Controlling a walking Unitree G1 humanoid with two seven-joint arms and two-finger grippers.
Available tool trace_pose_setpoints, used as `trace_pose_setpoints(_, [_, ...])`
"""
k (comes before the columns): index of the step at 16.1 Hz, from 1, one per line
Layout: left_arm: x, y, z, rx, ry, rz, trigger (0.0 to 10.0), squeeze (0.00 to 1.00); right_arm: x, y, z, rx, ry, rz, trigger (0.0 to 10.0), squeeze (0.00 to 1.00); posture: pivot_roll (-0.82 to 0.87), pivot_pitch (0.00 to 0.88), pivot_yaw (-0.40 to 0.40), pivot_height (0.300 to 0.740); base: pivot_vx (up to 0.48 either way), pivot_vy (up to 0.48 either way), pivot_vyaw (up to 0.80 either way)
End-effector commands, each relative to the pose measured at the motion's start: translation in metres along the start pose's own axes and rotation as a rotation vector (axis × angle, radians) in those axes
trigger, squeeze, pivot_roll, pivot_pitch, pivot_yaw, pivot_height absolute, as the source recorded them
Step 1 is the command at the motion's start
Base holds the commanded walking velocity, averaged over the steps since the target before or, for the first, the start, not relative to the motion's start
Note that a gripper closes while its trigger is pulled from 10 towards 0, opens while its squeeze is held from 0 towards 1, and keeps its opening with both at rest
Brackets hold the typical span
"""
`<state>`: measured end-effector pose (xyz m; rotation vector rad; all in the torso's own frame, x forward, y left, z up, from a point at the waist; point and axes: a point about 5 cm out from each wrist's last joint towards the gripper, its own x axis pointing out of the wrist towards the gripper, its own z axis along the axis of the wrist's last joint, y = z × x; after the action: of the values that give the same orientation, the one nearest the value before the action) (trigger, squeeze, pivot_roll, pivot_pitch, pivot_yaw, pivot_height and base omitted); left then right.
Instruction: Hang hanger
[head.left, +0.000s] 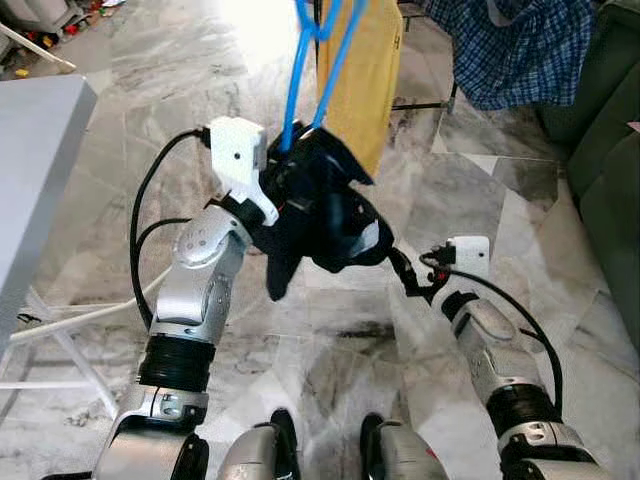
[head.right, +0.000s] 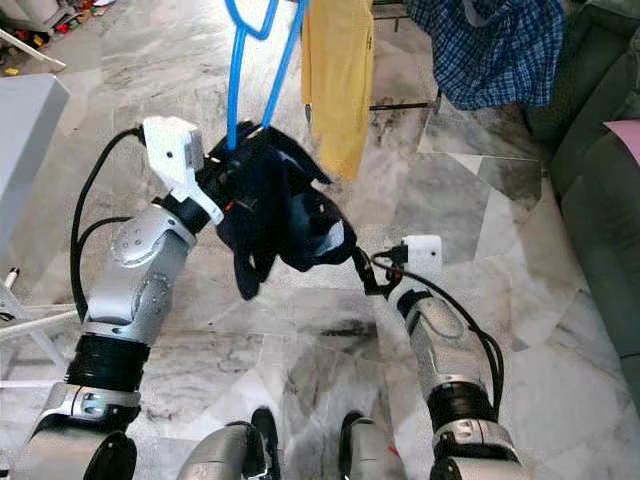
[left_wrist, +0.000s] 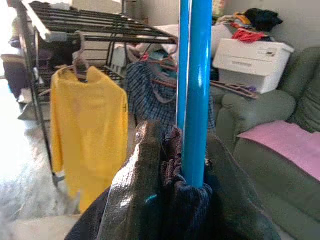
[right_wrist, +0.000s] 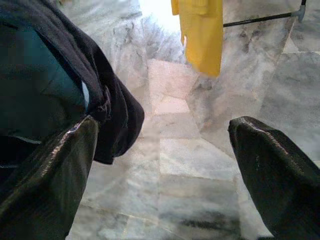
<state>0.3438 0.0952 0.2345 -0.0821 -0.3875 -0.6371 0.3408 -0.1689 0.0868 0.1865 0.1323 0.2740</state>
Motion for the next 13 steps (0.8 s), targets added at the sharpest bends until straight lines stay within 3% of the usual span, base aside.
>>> trace_pose_setpoints(1, [0.000,-0.007,0.006,-0.004,-0.025,-0.041,0.0,0.00,0.001,0.006,-0.005,0.041,0.016,0.035,10.0,0.00,-0.04,0.269,0.052,0.740,0.000,0.000,0.00])
trace_pose_setpoints(5, [-0.005,-0.012,-0.002,-0.016,0.011,-0.055,0.0,0.00,0.007,0.025,-0.001,0.053,-0.007,0.155,10.0,0.00,-0.04,0.274,0.050,0.740,0.000,0.000,0.00])
trace_pose_setpoints(7, [-0.007,-0.014,-0.004,-0.029,0.023,-0.055,0.0,0.00,0.006,0.024,-0.004,0.057,0.007,0.151,10.0,0.00,-0.05,0.277,0.047,0.740,0.000,0.000,0.00])
trace_pose_setpoints(8, [-0.007,-0.015,-0.002,-0.040,0.015,-0.061,0.0,0.00,0.006,0.021,-0.007,0.054,0.030,0.136,8.0,0.00,-0.05,0.276,0.045,0.740,0.000,0.000,0.00])
trace_pose_setpoints(9, [-0.007,-0.017,0.003,-0.052,-0.001,-0.072,0.0,0.00,0.004,0.017,-0.015,0.055,0.079,0.107,2.1,0.00,-0.05,0.277,0.040,0.740,0.000,0.000,0.00])
trace_pose_setpoints(10, [-0.006,-0.019,0.009,-0.069,-0.021,-0.087,0.0,0.00,0.002,0.013,-0.023,0.065,0.121,0.071,0.0,0.00,-0.04,0.279,0.036,0.740,0.000,0.000,0.00])
trace_pose_setpoints(13, [-0.008,-0.021,0.016,-0.080,-0.035,-0.106,0.0,0.00,0.001,0.009,-0.027,0.109,0.146,0.047,0.0,0.00,-0.04,0.279,0.033,0.740,0.000,0.000,0.00])
